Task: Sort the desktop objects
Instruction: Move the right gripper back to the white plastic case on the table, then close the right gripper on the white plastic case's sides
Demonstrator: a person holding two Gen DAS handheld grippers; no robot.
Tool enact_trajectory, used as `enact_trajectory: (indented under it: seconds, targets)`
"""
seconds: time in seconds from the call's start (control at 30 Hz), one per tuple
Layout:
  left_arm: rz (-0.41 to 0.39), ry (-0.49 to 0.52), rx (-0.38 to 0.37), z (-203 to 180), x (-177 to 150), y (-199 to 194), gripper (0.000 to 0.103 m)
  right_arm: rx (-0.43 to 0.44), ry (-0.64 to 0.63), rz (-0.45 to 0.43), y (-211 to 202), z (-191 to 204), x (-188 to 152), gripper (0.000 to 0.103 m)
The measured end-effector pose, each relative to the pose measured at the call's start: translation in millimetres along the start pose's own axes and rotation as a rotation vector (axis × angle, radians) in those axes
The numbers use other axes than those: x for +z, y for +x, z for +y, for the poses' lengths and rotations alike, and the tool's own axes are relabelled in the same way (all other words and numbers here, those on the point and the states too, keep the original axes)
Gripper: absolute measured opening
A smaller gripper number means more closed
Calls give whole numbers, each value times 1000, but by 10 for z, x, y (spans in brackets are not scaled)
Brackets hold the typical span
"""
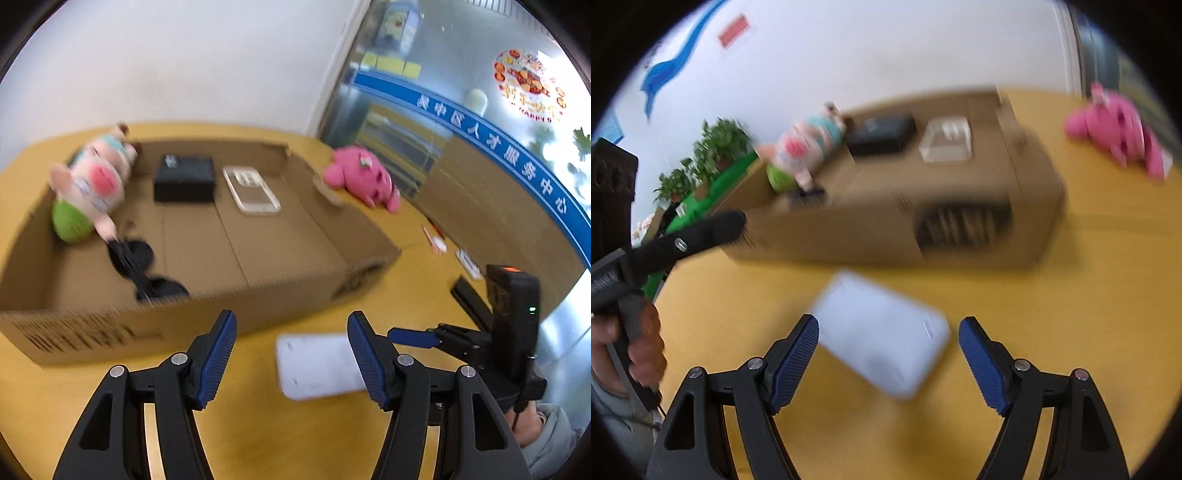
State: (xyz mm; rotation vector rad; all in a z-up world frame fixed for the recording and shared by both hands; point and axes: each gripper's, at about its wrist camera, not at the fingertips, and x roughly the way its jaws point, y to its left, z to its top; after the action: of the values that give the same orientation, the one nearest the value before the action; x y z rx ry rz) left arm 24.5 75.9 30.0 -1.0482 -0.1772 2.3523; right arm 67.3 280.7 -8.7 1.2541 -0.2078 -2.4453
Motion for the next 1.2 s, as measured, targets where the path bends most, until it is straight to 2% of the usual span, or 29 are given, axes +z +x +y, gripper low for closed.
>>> enact_trajectory:
  seconds: [0.1,0.2,0.43,0.5,0.77,1.0,1.2]
  targets:
    - [69,-47,-53,39,-98,204,66,13,36,46,109,-116,-124,79]
    - [112,-90,-91,79,-178,347,66,37,51,48,135,-134,-123,79]
    - [197,-127,-186,114,-282,671,66,98,-22,74,250,59,-77,81]
    - [217,-122,-182,102,-296,749,66,93,-37,74,259,105,-73,82]
    - [185,-99,-179,47,-269,672,65,103,-31,65,234,53,-73,82]
    - [156,-97,-163,97,-274,518,65,133,-66,-11,120,133,-11,82]
    - [141,-92,-151,120,-290,483,65,124,-113,-33,72,237,-19,82]
